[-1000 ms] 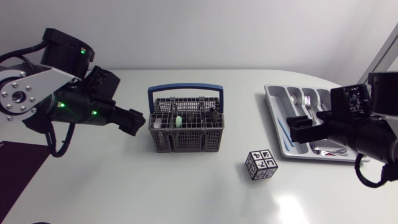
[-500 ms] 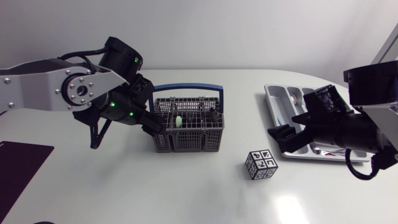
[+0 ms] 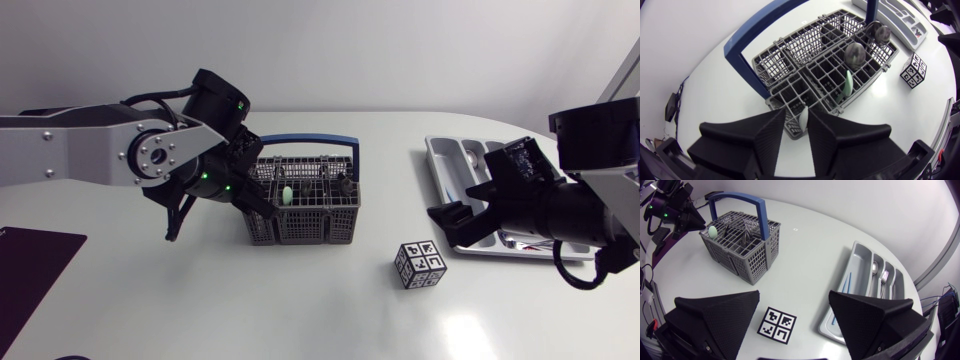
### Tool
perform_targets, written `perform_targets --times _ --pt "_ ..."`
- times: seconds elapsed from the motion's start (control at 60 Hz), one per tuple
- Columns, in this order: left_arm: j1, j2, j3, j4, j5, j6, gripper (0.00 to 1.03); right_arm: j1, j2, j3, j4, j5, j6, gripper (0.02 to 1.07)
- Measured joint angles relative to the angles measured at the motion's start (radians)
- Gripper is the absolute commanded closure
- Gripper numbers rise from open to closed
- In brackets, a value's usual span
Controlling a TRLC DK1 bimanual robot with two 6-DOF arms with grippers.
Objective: Transfer all utensils from the basket to the drawer tray.
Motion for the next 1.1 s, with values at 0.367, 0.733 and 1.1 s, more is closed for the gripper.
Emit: perform_targets --times 0.367,0.733,1.1 --pt "-0.029 0.0 0.0 0.008 -0.052 0.006 0.99 0.007 -0.036 0.0 -0.016 0.008 -0.015 0.07" --pt "-0.099 -0.087 0.0 -0.025 -0.19 0.135 0.99 0.031 -0.081 -0.002 -0.033 0.015 -0.034 0.07" --pt "-0.113 -0.211 0.0 -0.047 -0.208 0.266 0.99 0.054 -0.116 -0.018 -0.042 0.014 -0.061 0.07"
